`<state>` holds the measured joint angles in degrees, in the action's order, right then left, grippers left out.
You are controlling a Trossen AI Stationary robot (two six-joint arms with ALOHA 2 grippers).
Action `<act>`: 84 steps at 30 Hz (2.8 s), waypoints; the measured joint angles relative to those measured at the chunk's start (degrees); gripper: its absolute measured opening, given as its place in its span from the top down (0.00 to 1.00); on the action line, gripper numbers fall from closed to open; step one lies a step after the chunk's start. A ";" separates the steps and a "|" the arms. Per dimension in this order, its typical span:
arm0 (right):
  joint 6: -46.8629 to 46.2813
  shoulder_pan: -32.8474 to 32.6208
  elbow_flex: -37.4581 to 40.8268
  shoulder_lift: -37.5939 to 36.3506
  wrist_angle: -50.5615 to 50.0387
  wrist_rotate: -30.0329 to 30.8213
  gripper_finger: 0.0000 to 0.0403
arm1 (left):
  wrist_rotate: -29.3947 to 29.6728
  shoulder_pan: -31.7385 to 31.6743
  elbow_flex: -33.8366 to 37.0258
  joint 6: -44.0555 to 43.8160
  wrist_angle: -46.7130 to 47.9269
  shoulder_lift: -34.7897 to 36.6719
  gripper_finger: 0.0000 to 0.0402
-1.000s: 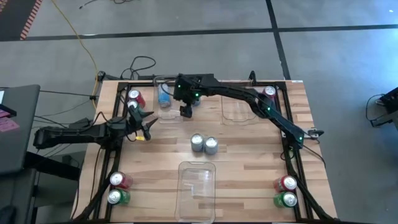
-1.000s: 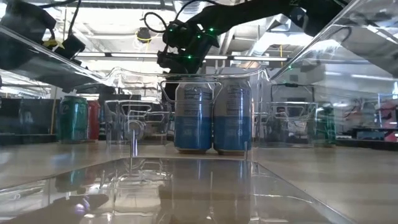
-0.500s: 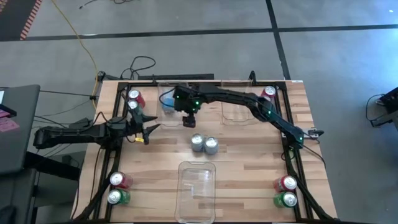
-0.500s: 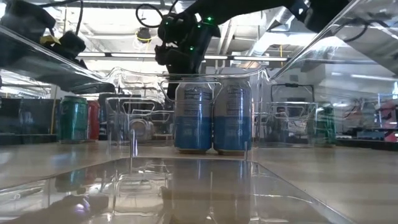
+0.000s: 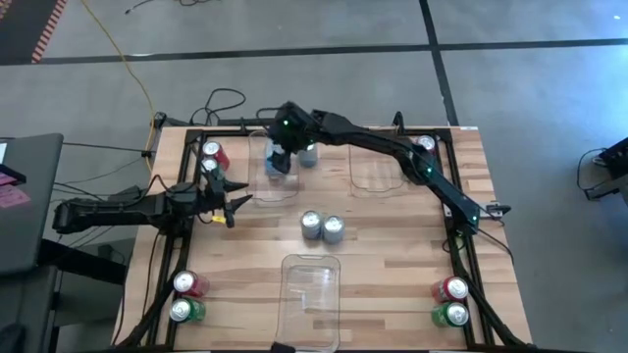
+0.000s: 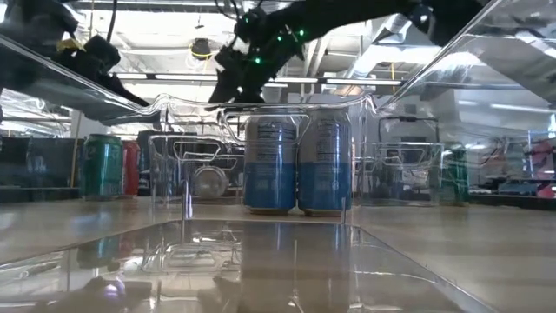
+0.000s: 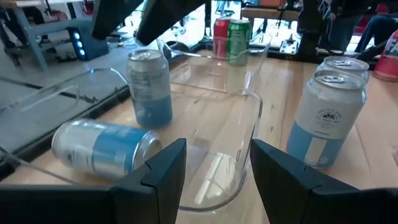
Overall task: Sort soda cans
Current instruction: Put the top right blue-white soda can into the top left transparent bin
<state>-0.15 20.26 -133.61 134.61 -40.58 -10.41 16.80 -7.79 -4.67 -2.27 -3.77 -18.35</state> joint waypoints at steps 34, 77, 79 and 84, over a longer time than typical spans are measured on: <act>-4.50 4.40 -1.35 1.46 -14.51 4.95 0.22 | 4.54 0.00 -0.15 -4.58 1.40 -5.99 0.56; -27.94 -9.41 0.75 1.60 -12.50 17.03 0.22 | -2.83 19.43 -0.14 -6.39 -28.87 -27.47 0.56; -28.36 -10.67 0.75 1.60 -13.20 16.17 0.22 | -1.47 20.66 -1.51 -3.91 -29.80 -27.31 0.56; -28.34 -13.11 0.77 1.60 -13.76 17.30 0.22 | -0.67 23.63 -5.71 0.58 -24.02 -24.97 0.56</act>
<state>-28.49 7.14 -132.84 136.20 -54.34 6.89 16.13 15.83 -10.38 -1.70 -27.79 -43.31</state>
